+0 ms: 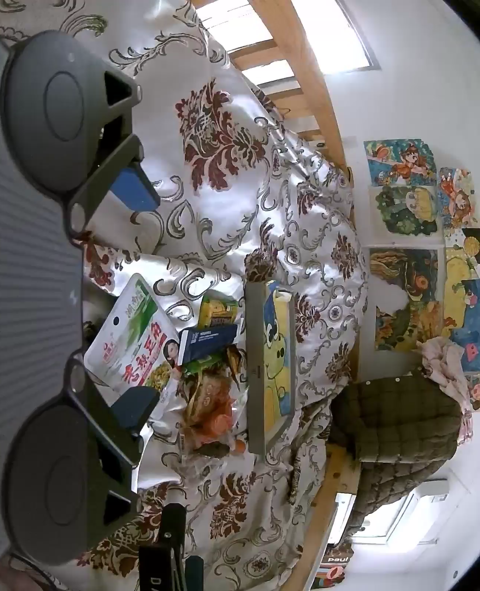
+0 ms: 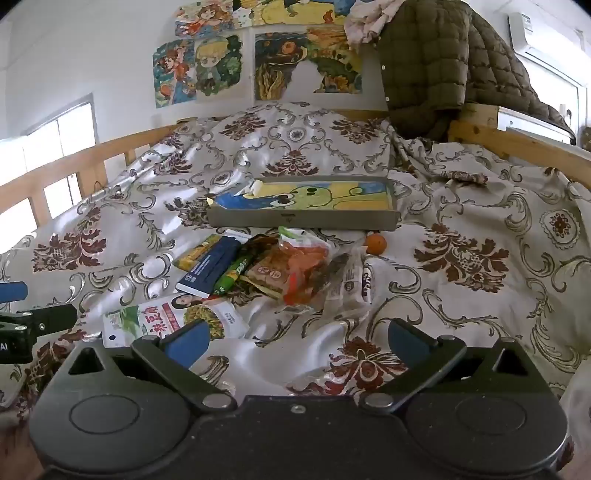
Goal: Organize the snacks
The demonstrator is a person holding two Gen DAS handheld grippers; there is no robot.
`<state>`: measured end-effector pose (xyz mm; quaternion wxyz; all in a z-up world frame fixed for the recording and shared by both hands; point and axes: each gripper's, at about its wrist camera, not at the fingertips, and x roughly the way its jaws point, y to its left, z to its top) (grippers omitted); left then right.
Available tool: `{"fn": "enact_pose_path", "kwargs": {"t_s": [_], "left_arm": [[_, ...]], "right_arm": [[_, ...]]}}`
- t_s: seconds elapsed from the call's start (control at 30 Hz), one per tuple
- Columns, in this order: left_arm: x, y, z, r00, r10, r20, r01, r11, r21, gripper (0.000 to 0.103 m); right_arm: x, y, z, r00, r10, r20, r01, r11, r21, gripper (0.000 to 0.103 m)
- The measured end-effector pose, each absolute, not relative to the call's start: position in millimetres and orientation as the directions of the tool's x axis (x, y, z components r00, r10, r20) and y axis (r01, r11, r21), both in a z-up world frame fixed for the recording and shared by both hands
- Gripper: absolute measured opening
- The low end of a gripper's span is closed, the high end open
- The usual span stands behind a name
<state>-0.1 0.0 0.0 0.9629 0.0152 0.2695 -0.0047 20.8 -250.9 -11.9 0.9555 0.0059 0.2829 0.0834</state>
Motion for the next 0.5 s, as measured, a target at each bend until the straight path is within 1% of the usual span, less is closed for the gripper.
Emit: {"fn": "enact_pose_path", "kwargs": {"t_s": [0.5], "left_arm": [[-0.4, -1.1, 0.0, 0.852, 0.000, -0.523, 0.016, 0.999, 0.027, 0.103]], "right_arm": [[21.6, -250.5, -12.5, 0.827, 0.159, -0.540, -0.155, 0.986, 0.053, 0.102]]}}
